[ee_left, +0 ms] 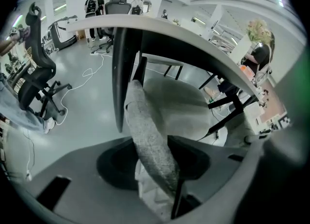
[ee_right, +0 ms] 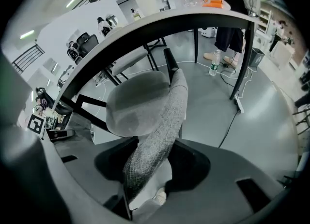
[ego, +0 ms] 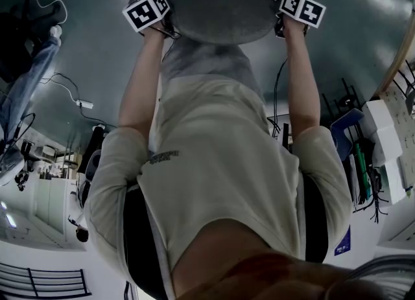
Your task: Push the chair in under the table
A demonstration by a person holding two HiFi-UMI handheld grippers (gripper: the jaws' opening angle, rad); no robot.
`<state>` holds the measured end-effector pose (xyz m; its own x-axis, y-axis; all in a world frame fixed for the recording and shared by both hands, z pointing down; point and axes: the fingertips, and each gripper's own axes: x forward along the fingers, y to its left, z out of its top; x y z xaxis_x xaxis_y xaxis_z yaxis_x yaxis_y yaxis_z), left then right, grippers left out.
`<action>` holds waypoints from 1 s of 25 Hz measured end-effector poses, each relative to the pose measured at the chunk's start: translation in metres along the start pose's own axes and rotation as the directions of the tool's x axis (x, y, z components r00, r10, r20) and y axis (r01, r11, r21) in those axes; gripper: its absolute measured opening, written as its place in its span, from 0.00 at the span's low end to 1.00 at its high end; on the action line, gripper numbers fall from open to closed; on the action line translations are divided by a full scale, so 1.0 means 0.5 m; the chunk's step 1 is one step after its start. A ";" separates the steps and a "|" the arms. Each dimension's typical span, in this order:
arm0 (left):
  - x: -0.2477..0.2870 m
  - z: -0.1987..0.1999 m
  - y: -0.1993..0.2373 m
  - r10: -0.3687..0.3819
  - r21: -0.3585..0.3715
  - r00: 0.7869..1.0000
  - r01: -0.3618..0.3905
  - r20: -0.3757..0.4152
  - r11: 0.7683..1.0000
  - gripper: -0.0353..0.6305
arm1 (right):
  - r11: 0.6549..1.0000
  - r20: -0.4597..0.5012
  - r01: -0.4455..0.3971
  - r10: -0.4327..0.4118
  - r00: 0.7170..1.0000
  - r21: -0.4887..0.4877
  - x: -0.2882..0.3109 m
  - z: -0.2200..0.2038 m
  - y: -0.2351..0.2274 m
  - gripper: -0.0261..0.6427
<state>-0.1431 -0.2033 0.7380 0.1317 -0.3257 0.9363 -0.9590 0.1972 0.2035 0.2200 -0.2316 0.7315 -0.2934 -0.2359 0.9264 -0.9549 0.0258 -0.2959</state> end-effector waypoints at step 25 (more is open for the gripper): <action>0.026 0.118 -0.012 -0.010 -0.026 0.999 0.010 0.035 1.000 0.33 | 1.000 0.001 0.000 0.000 1.000 -0.009 0.031 0.127 0.011 0.33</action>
<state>-0.1504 -0.2632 0.7321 0.1320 -0.3597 0.9237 -0.9506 0.2181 0.2208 0.2131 -0.2968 0.7294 -0.2932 -0.2367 0.9263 -0.9553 0.0343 -0.2936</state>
